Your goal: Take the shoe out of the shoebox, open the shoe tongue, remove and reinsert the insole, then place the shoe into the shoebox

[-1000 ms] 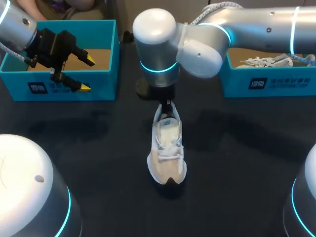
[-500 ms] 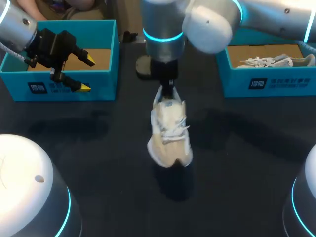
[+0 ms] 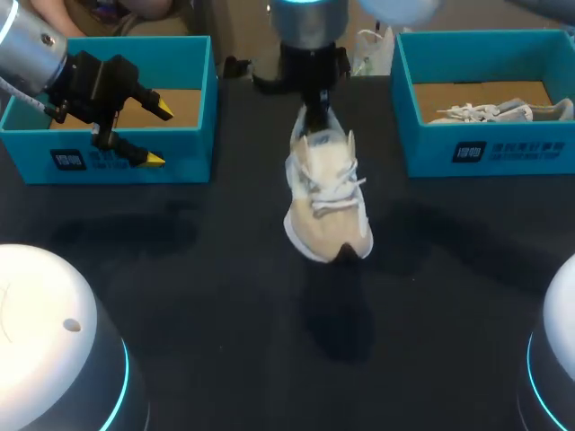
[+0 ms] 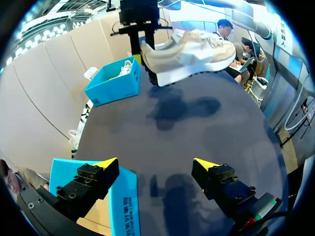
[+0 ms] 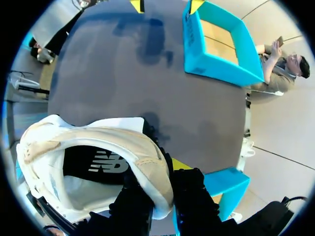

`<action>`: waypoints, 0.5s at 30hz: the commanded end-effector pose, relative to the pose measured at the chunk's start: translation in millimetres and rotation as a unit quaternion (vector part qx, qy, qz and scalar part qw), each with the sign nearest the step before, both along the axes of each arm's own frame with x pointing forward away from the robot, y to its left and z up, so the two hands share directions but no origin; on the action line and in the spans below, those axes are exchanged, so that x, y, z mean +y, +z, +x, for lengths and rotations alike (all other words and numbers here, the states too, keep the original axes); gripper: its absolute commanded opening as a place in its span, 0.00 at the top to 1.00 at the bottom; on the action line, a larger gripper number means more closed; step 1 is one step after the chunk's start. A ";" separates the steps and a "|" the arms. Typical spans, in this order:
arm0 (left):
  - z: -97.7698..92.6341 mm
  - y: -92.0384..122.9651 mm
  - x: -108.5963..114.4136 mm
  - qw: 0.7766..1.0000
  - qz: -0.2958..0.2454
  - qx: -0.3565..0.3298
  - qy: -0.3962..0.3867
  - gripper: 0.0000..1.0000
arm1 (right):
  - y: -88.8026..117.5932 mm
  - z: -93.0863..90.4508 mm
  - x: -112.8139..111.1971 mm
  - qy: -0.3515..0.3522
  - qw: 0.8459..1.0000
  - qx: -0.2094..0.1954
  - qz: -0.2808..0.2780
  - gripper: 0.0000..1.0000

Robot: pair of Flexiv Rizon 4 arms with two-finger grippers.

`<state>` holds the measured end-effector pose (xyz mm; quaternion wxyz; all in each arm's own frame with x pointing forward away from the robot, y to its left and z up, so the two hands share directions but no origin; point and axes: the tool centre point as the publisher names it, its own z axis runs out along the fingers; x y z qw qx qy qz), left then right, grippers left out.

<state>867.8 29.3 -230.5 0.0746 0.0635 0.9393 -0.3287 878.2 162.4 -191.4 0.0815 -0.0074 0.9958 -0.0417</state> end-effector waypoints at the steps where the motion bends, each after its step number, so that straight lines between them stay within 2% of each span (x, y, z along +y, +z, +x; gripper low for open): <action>1: 0.3 0.7 -0.3 1.000 0.002 0.001 0.000 0.00 | 33.1 -2.1 -6.2 -0.004 1.000 -0.006 -0.008 1.00; 6: 0.3 0.7 -0.3 1.000 0.002 0.001 0.000 0.00 | 47.4 1.2 -14.4 -0.022 0.999 -0.017 -0.019 1.00; 7: 0.3 0.7 -0.3 1.000 0.002 0.001 0.000 0.00 | 49.8 2.6 -16.1 -0.031 0.999 -0.029 -0.019 1.00; 15: 0.3 0.7 -0.3 1.000 0.002 0.001 0.000 0.00 | 49.8 2.6 -16.1 -0.031 0.999 -0.029 -0.019 1.00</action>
